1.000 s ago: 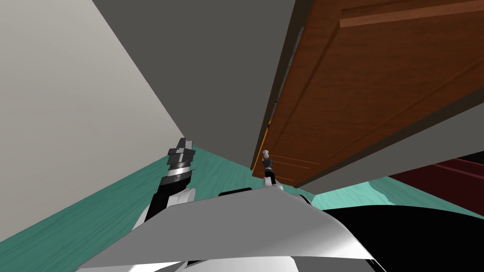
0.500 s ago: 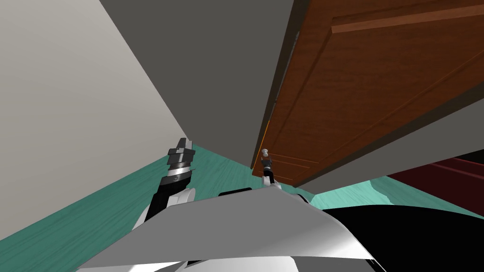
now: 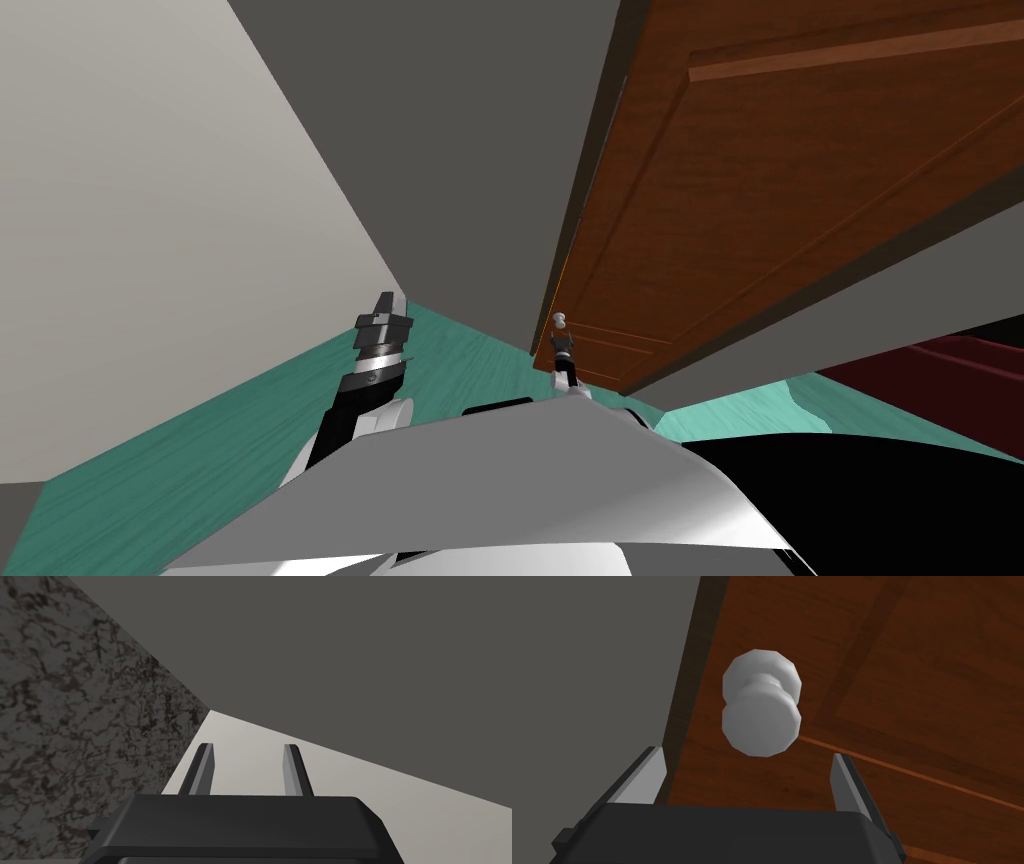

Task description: Pull the door open

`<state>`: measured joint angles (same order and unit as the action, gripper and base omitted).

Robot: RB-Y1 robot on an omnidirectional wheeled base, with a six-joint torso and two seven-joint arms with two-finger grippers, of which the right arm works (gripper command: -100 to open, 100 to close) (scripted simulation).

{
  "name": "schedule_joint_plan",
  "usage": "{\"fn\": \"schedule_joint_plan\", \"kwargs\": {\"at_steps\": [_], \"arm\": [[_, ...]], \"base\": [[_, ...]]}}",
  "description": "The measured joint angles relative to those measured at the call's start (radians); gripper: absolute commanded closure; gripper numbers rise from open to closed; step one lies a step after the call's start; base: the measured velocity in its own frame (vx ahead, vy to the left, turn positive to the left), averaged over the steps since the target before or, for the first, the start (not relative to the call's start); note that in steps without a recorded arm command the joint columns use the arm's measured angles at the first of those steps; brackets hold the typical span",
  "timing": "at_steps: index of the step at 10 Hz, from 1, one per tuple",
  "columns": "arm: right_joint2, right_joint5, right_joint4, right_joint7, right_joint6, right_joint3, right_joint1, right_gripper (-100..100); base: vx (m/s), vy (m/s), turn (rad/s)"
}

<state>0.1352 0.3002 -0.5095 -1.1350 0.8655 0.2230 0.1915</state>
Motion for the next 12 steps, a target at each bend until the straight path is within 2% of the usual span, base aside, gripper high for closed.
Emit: {"fn": "schedule_joint_plan", "kwargs": {"at_steps": [3,5,9,10,11,12], "arm": [[-0.013,0.028,-0.005,-0.078,-0.006,-0.004,0.009,-100],[-0.02,0.046,0.017,-0.138,0.002,-0.007,0.027,-100],[-0.035,0.073,0.006,-0.219,-0.008,-0.011,0.032,-100],[-0.035,0.074,0.006,-0.224,-0.007,-0.011,0.032,-100],[-0.025,0.076,-0.037,-0.228,-0.025,-0.009,0.001,-100],[-0.013,0.077,-0.031,-0.241,-0.026,-0.009,-0.003,-100]], "base": [[-0.087,-0.018,0.046],[-0.08,-0.007,0.034],[-0.054,-0.015,0.019],[0.151,-0.016,0.121],[0.165,-0.019,0.069],[0.071,0.009,-0.004]]}}
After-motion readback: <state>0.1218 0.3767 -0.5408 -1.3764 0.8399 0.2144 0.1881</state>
